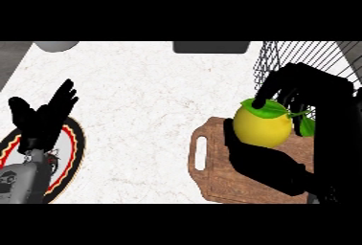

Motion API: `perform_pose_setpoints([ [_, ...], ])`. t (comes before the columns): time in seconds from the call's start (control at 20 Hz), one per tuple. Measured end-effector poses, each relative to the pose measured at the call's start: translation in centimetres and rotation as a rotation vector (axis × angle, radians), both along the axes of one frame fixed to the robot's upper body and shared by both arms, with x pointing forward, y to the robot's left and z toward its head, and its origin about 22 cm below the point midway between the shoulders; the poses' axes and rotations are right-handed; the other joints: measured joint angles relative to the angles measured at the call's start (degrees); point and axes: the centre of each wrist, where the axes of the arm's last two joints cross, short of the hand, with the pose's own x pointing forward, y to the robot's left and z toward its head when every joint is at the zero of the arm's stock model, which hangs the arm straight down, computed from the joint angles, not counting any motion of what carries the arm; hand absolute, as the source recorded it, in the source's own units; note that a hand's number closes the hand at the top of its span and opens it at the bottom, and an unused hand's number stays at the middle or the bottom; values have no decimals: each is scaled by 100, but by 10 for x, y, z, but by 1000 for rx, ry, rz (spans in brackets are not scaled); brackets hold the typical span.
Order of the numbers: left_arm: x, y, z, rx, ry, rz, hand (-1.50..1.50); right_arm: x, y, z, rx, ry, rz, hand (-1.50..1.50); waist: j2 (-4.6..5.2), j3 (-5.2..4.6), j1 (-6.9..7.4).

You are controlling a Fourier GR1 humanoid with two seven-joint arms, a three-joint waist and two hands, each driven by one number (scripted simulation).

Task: Pick the lemon from the cutting board and place it in the basket

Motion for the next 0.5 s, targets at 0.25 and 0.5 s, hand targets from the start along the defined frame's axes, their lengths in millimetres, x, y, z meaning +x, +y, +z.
perform_pose_setpoints([
  [0.25, -1, 4, 1, 2, 2, 5, 0, 39, -34, 12, -3, 25, -82, 150, 1, 6, -19],
  [0.5, -1, 1, 6, 2, 0, 9, 0, 68, -74, 3, -24, 40, -101, 150, -1, 10, -31],
])
